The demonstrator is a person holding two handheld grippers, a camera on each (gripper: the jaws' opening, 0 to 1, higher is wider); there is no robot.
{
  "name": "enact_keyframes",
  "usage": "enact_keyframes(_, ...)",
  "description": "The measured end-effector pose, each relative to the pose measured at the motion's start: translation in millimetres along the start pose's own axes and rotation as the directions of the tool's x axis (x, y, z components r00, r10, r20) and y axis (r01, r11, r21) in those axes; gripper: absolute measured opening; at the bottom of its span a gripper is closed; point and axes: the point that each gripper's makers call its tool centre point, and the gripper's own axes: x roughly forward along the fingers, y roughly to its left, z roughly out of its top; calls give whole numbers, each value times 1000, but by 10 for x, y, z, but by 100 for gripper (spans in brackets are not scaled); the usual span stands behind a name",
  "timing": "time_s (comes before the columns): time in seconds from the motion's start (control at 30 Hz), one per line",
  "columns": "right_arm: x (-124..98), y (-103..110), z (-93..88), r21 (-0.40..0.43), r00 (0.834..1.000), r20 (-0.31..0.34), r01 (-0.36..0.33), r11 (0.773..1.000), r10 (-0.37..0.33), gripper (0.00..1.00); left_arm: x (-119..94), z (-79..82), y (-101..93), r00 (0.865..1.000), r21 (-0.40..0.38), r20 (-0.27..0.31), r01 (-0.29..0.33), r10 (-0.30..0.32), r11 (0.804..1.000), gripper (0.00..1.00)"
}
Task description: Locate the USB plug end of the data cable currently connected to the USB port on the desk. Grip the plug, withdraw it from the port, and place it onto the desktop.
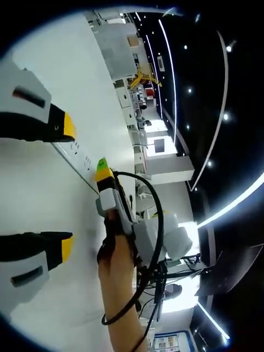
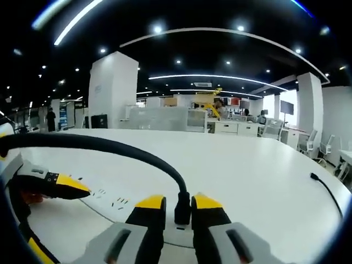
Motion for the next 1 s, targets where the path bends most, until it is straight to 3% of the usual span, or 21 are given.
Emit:
enact_keyframes(0.1, 51, -102, 17, -16, 1000, -6, 19, 1000, -20, 14, 5, -7, 4, 1000, 5, -2, 1, -1, 1000, 66)
enact_keyframes(0.5, 56, -109, 19, 20, 1000, 0, 16, 1000, -16, 13, 33, -16, 21, 1000, 10, -7, 2, -2, 1000, 66)
enact_keyframes(0.63, 30, -89, 7, -113, 999, -30, 36, 993, -40, 13, 42, -18, 24, 1000, 14, -11, 1, 0, 1000, 66)
enact_keyframes(0.8, 21, -72, 6, -167, 998, -42, 42, 985, -50, 13, 50, -10, 34, 1000, 7, -9, 0, 0, 1000, 66)
enact_keyframes(0.83, 15, -77, 5, -132, 998, -39, 41, 990, -47, 12, 52, -9, 36, 1000, 8, -9, -1, 1, 1000, 66)
enact_keyframes(0.9, 8, -99, 10, 42, 1000, -13, 16, 999, -16, 12, 53, -7, 36, 1000, 8, -10, 1, -1, 1000, 66)
enact_keyframes(1.0, 44, -173, 26, 160, 1000, 3, -5, 987, 4, 12, 53, -14, 37, 1000, 10, -15, 0, 0, 1000, 66)
